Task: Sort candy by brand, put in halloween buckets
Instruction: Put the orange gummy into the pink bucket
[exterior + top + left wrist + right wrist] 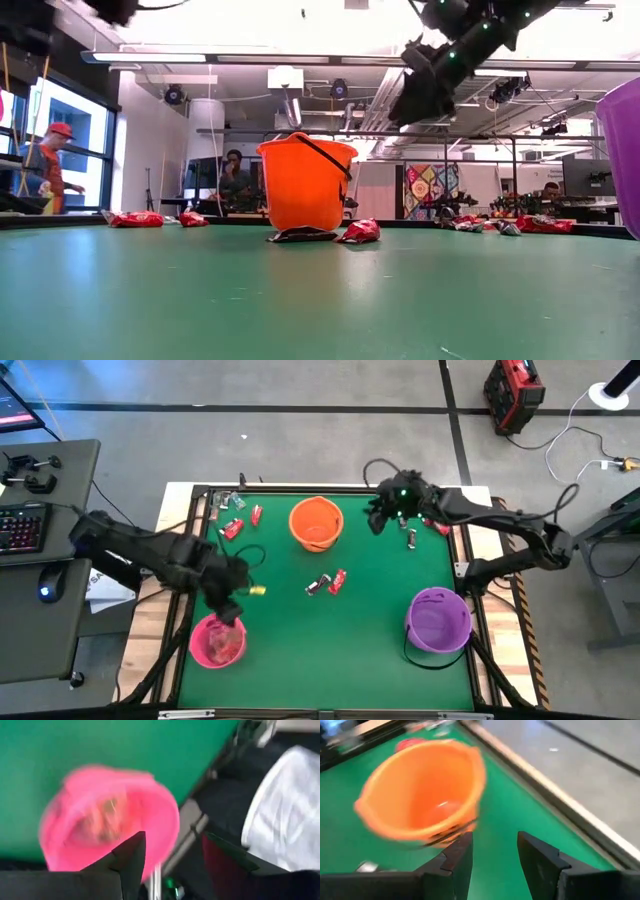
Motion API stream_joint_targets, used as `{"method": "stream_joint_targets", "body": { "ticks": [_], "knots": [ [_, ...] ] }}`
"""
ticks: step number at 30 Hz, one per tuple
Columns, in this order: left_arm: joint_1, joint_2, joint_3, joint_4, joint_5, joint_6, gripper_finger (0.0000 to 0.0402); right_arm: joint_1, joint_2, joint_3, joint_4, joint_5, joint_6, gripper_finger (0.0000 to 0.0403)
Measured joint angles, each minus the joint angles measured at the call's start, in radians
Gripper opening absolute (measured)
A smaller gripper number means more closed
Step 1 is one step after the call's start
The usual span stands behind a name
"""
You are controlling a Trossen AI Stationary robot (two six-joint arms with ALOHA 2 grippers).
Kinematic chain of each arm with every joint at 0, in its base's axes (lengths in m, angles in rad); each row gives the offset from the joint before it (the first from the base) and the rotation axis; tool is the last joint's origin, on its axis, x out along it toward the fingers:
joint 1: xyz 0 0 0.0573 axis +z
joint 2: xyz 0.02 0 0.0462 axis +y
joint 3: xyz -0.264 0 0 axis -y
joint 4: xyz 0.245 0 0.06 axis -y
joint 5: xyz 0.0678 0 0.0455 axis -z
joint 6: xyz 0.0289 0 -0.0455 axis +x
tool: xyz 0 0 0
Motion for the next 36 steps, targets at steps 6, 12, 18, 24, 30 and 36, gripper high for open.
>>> {"method": "stream_joint_targets", "body": {
  "ticks": [6,12,18,24,30,36],
  "knots": [
    [0.222,0.014,0.0,0.048,-0.112,0.264,0.0184,-0.111,0.017,0.059,-0.315,0.174,0.32,0.0147],
    [0.427,0.052,0.0,0.137,-0.237,0.499,0.0184,-0.221,0.097,0.057,-0.555,0.338,0.488,0.0147],
    [0.585,0.095,0.0,0.223,-0.285,0.624,0.0184,-0.304,0.148,0.057,-0.53,0.417,0.601,0.0147],
    [0.622,0.105,0.0,0.244,-0.285,0.682,0.0184,-0.386,0.216,0.057,-0.646,0.48,0.714,0.0147],
    [0.622,0.105,0.0,0.245,-0.297,0.755,0.0184,-0.41,0.258,0.057,-0.631,0.529,0.785,0.0147],
    [0.622,0.105,0.0,0.245,-0.309,0.775,0.0184,-0.396,0.364,0.057,-0.672,0.636,0.849,0.0147]
  ]
}}
